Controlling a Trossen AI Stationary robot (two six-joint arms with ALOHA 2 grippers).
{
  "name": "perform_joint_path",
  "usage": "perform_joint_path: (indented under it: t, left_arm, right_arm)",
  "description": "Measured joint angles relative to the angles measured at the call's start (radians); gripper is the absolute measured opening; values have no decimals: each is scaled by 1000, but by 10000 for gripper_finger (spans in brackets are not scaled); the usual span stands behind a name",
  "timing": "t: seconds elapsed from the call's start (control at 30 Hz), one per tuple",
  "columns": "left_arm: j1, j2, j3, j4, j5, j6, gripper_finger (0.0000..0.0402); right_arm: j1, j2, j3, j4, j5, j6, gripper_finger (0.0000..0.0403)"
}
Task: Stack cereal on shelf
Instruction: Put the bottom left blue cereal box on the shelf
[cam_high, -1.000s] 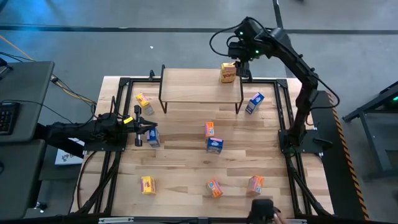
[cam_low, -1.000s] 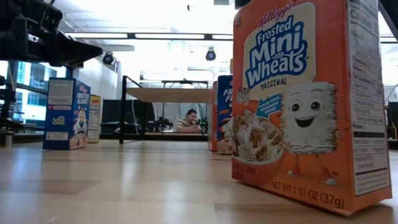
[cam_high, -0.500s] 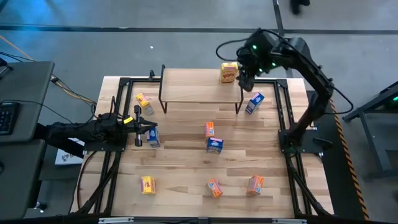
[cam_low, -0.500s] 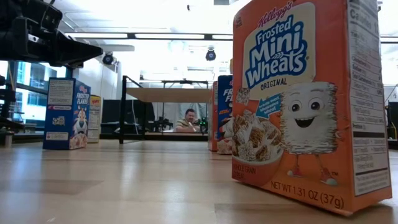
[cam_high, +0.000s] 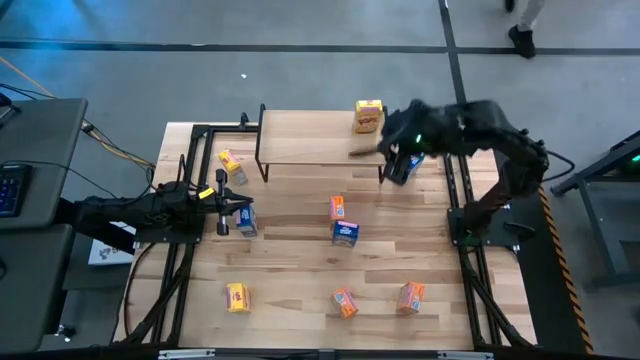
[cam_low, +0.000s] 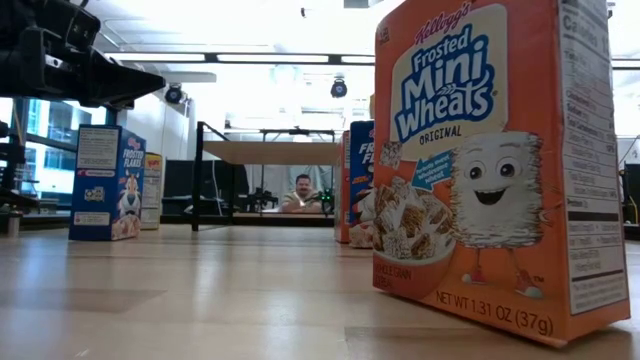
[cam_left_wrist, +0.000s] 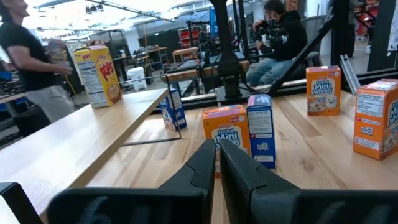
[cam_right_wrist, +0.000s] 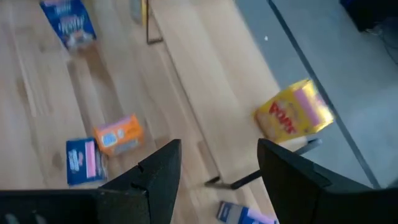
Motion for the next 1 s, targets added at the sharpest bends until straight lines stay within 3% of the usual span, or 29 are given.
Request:
perform_joint_path:
  t: [0.5,0.73,1.0]
  left_arm:
    - [0,0,0,0,0,0,15]
    - [0,0,0,5,0,1,15]
    - [0,0,0,19,0,-35,15]
  right_arm:
    - [233,-141,-628,64,279,484,204]
    - [298,-187,-820,168,283,662,204]
    - [360,-196,-942,297,290,786,204]
